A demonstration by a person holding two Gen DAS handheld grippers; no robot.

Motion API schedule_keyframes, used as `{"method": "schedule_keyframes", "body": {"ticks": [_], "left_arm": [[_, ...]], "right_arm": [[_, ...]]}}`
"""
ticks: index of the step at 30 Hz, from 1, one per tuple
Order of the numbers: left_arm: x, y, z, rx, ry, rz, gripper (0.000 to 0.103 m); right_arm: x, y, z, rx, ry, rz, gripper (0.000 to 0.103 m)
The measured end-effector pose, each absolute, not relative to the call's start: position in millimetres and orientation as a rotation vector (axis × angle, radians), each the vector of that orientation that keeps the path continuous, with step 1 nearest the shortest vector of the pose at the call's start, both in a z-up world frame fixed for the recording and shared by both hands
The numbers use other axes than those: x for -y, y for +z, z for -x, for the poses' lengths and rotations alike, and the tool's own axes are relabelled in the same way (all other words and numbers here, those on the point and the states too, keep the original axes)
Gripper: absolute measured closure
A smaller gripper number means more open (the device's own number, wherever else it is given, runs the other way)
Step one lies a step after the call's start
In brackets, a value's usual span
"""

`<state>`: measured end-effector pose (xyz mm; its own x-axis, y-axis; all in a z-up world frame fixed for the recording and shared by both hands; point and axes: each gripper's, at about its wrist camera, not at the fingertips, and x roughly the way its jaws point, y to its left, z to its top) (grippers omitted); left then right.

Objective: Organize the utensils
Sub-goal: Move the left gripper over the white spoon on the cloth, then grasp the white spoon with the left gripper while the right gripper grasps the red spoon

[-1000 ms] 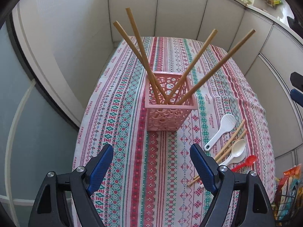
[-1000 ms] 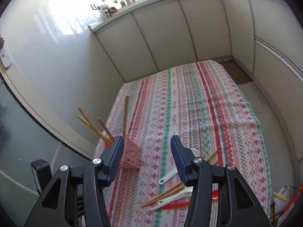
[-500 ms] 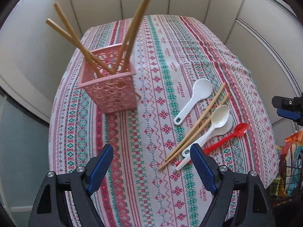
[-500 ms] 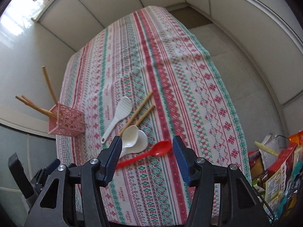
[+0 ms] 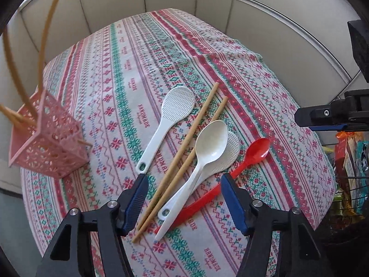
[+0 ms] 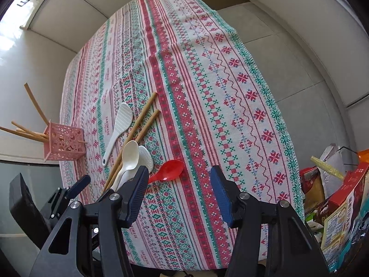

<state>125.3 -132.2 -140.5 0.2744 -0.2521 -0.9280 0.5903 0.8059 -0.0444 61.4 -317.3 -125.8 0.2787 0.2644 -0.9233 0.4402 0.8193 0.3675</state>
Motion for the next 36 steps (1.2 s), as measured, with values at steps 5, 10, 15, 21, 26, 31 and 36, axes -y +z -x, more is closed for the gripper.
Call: {"method": "schedule_keyframes", "body": {"ticks": [5,10,15,21,26,31,36], "left_arm": [[151,-153,-137,-1.163,-0.624,-0.35,0.058],[161,-155,-148,-1.162,-0.637,-0.308,0.066],[167,-160,-159,-1.183,-0.648,-0.26,0.076],[170,-169,-168,-1.223,-0.678,-0.212,0.089],[169,-170,-171,-1.252,-0.697,-0.157,0.098],[169,-162,-166,-1.239,-0.696,-0.145,0.101],[159,-149,-161,-1.232,-0.644,-0.116,0.101]], "right_arm": [[322,-129,-62,-1.315,-0.123,-0.653,0.045],[331,-131,-60,-1.312,-0.131,-0.676,0.045],[335,-134,-60,-1.318,-0.133,-0.691,0.045],[337,-137,-60,-1.326,-0.128,-0.687,0.045],[337,-139,-59,-1.331,-0.121,-0.701,0.045],[336,-143,-59,-1.343,-0.115,-0.716,0.045],[337,-147,-59,-1.353,-0.121,-0.727,0.045]]}}
